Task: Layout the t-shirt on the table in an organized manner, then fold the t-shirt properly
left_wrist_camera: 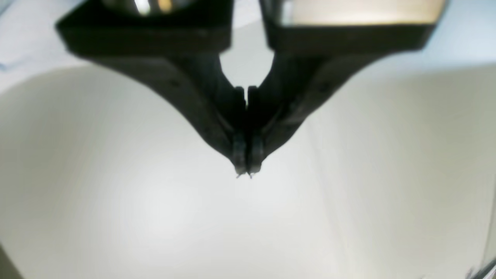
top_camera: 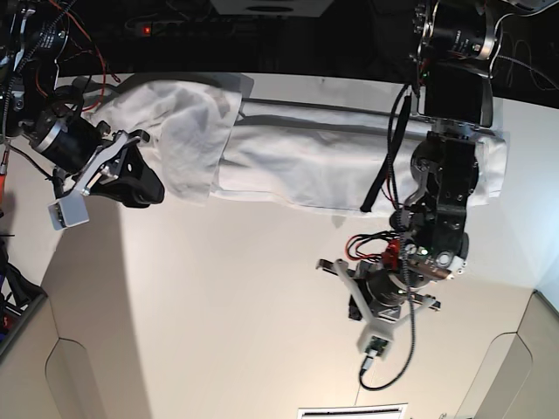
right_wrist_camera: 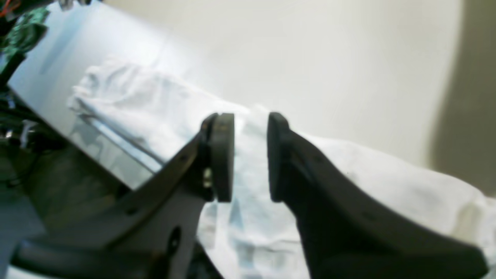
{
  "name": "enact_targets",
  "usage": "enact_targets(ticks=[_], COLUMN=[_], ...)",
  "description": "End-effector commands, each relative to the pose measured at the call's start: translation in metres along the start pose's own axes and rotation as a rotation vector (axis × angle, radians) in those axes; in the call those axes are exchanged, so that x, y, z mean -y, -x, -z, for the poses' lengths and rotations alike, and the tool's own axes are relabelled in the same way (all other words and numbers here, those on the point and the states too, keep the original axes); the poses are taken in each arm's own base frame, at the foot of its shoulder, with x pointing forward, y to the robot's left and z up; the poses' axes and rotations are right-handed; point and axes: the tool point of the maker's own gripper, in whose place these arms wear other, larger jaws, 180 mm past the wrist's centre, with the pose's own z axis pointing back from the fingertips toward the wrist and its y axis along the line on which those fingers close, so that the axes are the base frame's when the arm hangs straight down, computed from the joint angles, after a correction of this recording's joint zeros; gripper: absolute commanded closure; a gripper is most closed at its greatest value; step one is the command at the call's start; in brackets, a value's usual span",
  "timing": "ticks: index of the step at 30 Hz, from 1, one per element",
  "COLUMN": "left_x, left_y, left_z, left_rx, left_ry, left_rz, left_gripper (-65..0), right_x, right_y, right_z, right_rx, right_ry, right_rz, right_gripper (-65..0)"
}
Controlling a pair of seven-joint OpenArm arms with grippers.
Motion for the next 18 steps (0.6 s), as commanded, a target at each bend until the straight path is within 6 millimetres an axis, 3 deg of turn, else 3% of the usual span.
enact_targets(ticks=[1, 6, 12, 16, 18], left_x=[-0.017, -0.065, -0.119, -0.151, -0.161], left_y=[-0.021, -0.023, -0.027, -0.019, -0.01], left_z=[-0.006, -0.026, -0.057, -0.078, -0.088], left_rx=[0.063, 0.113, 0.196, 0.218, 0.209], left_ry=[-0.015, -0.012, -0.024, -0.062, -0.066], left_rz=[-0.01, -0.144, -0.288, -0.31, -0.301], left_gripper=[0.0, 0.0, 0.0, 0.0, 0.0], right_x=[-0.009, -0.041, -0.096, -0.134, -0.15], right_y=[-0.017, -0.033, -0.051, -0.053, -0.051], right_z=[0.001, 0.022, 0.054, 0.072, 0.078], right_rx=[0.053, 0.099, 0.128, 0.126, 0.124], right_ry=[-0.035, -0.125, -0.249, -0.31, -0.33], right_rz=[-0.028, -0.035, -0.084, -0.146, -0.178], right_gripper=[-15.1, -14.9, -14.9, -14.9, -10.5])
